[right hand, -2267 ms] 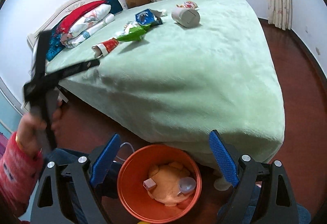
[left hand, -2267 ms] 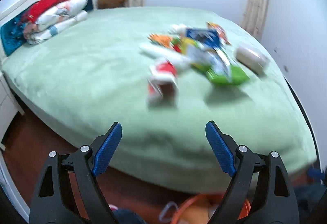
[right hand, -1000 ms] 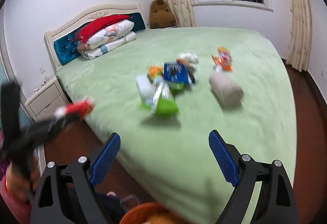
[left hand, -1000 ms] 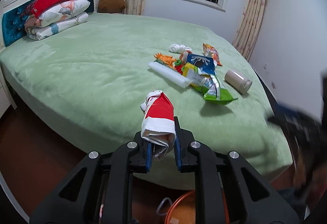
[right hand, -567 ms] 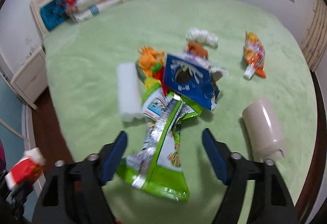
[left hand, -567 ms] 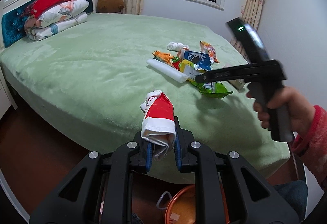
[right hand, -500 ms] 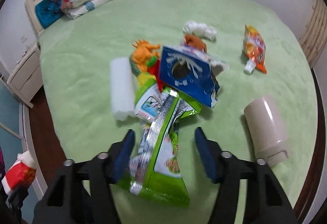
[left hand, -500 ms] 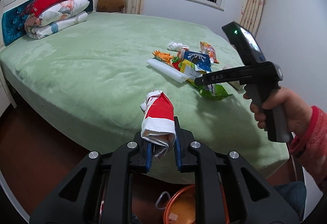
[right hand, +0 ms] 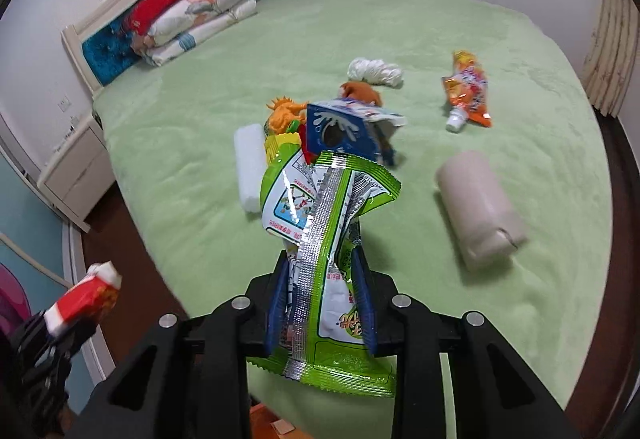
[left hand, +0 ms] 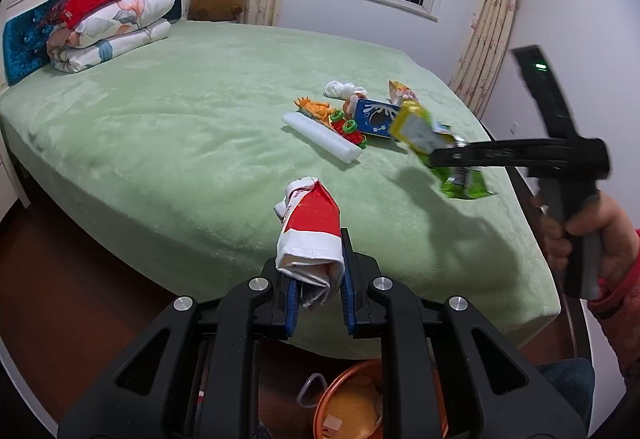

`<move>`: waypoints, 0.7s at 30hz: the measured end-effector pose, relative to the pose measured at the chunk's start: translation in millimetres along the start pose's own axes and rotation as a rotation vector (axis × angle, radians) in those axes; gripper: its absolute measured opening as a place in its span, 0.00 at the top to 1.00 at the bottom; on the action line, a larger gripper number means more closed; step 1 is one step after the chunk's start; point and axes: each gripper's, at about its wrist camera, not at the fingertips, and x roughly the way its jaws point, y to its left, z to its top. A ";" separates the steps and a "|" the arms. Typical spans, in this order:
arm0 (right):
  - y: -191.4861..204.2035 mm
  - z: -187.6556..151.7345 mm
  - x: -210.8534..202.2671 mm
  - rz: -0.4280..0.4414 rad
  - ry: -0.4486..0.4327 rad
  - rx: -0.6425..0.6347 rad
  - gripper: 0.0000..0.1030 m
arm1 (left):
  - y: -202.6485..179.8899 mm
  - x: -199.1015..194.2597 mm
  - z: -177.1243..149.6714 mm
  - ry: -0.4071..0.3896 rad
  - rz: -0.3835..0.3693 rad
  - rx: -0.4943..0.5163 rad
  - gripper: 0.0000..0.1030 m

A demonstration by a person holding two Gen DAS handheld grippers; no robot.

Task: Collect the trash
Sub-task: 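Carry wrapper and snack bag over the orange bucket and open both tools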

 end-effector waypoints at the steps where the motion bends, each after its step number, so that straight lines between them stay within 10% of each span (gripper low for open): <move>1: -2.8 -3.8 -8.1 0.003 -0.012 0.001 0.71 | -1.1 -0.6 0.5 -0.002 0.000 0.004 0.84; 21: -20.5 -127.2 -132.1 0.071 -0.181 0.036 0.71 | -44.1 4.1 -14.4 0.045 -0.049 0.080 0.84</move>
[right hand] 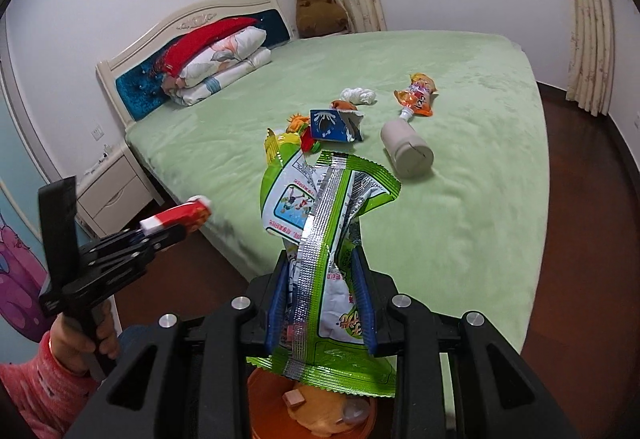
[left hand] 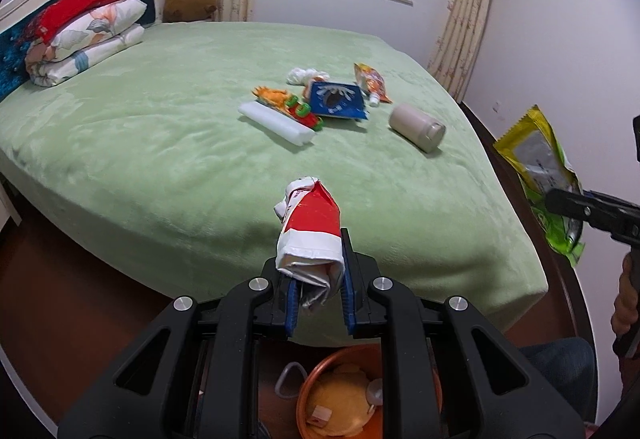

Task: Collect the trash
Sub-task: 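Carry wrapper and snack bag over the orange bucket and open both tools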

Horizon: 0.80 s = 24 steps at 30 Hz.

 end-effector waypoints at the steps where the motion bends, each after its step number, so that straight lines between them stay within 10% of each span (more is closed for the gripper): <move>1: -0.1 -5.0 -1.9 0.001 -0.001 0.000 0.71 | -2.7 0.6 -1.8 0.006 -0.004 0.004 0.84; 24: 9.5 -134.0 50.7 0.039 0.306 0.069 0.71 | -48.5 65.6 -120.9 0.416 -0.102 0.037 0.84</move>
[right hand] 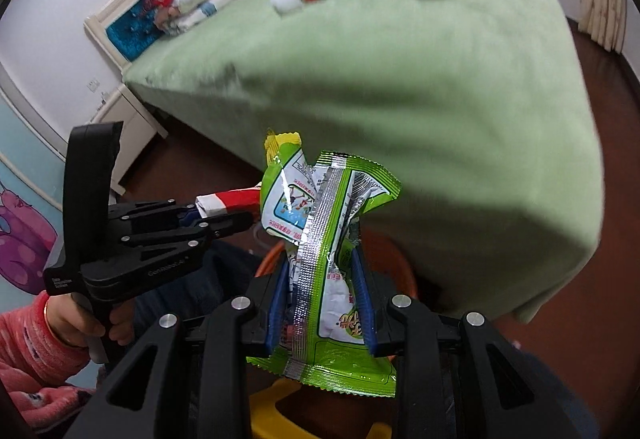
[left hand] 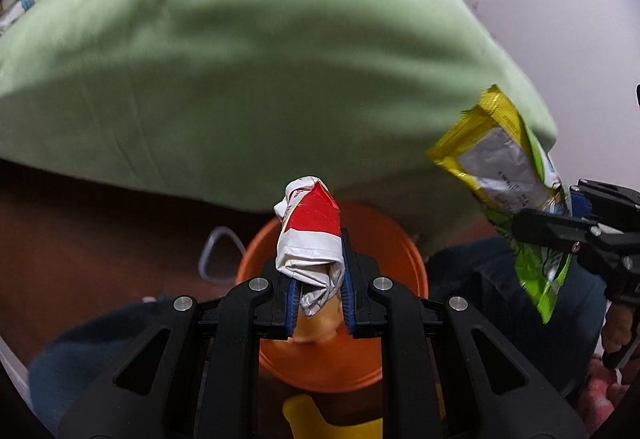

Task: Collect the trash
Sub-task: 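Carry wrapper and snack bag over the orange bucket and open both tools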

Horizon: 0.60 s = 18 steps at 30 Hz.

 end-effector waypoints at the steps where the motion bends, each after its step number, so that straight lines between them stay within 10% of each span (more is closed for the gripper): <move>1: -1.6 -4.6 8.1 -0.001 0.024 0.018 0.71 | -0.5 6.9 -2.7 0.023 -0.001 -0.008 0.84; 18: -22.5 -53.6 115.6 -0.101 0.299 0.124 0.67 | 7.8 104.0 -51.1 0.325 0.033 -0.138 0.82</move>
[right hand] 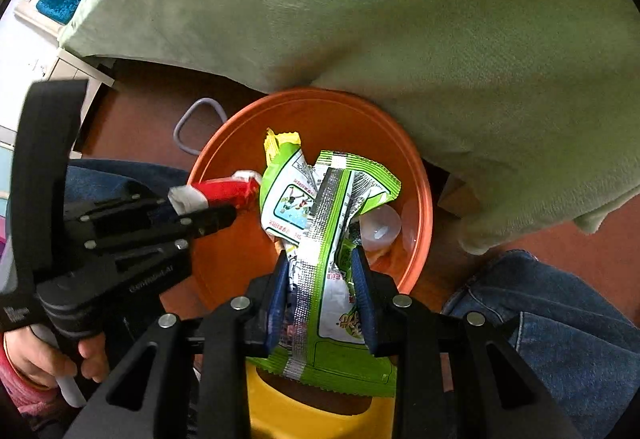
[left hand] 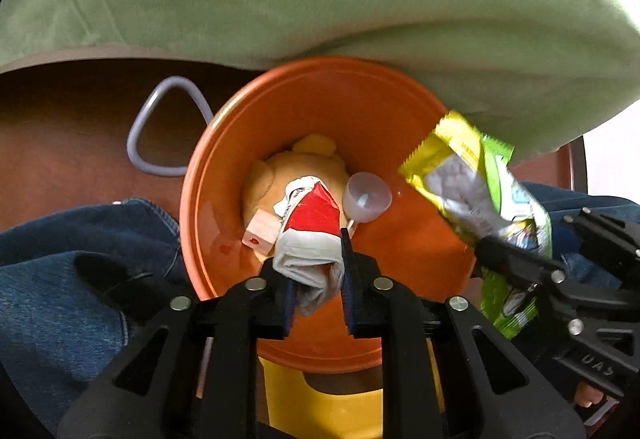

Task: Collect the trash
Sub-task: 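Carry wrapper and snack bag over the orange bucket and open both tools, then grasp the white foam tube with the left tool while the right tool reaches the beige cylinder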

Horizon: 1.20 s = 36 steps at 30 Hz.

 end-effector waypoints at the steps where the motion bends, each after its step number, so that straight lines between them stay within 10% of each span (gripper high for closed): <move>1: -0.7 0.5 -1.2 -0.002 -0.007 0.005 0.48 | 1.8 0.1 -0.9 0.002 0.014 -0.005 0.73; 2: -0.2 2.5 -3.0 -0.012 -0.014 0.011 0.26 | 2.3 -0.2 -1.2 -0.001 0.026 -0.010 0.58; 4: 1.9 3.3 -11.6 -0.033 -0.056 0.018 0.24 | 8.1 -2.7 1.3 -0.019 0.056 -0.029 0.37; 26: -7.0 5.8 -23.4 -0.036 -0.100 0.055 0.24 | 20.1 -19.1 2.7 -0.065 0.078 -0.073 0.32; 36: 6.2 20.0 -92.6 -0.020 -0.303 -0.001 0.22 | 13.4 -98.1 17.2 -0.277 0.098 -0.047 0.27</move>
